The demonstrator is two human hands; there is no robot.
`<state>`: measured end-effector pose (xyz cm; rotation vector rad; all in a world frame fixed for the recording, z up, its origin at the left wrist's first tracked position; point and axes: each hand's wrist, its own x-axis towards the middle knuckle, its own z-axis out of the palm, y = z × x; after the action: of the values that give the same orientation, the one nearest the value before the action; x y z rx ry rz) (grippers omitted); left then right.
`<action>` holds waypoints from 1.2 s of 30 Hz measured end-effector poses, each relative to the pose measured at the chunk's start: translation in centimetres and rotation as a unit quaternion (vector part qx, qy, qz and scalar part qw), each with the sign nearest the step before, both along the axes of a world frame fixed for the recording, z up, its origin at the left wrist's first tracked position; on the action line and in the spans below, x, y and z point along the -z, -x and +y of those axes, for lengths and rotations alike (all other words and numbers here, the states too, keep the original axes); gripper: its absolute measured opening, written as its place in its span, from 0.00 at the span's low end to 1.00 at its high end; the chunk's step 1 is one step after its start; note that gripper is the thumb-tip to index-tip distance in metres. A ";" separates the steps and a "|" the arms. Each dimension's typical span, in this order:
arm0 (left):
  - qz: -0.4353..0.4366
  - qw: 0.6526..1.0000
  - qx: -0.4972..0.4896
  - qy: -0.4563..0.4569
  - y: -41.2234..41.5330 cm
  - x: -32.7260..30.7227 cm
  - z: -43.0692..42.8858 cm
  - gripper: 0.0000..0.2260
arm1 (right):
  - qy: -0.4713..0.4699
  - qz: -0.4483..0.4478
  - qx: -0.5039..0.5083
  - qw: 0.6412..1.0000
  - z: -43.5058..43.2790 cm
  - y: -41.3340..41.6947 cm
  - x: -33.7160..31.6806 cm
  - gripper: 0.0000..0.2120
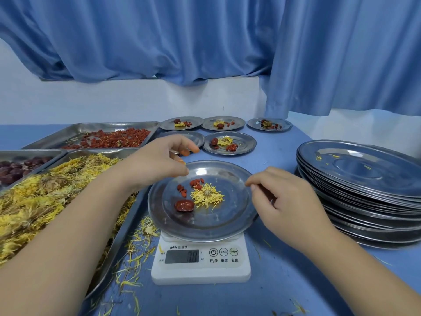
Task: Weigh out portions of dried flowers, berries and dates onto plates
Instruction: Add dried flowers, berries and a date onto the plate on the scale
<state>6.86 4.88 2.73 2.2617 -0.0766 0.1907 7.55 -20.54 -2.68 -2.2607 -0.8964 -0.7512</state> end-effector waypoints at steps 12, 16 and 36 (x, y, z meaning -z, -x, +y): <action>-0.032 0.957 -0.075 0.279 1.9 0.3 1.7 0.07 | -0.019 0.187 0.124 0.974 0.0 -0.1 0.2 0.12; -0.036 0.964 -0.157 0.211 1.9 1.5 1.6 0.06 | -0.035 0.294 0.135 0.945 -0.1 -0.3 0.2 0.20; -0.020 0.950 -0.129 0.283 2.7 1.3 1.1 0.12 | -0.301 0.631 -0.111 0.706 0.3 0.3 -0.2 0.05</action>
<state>4.18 6.01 1.42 1.6859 0.2296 0.3497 7.25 -20.20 -2.51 -1.4483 -0.1364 0.5949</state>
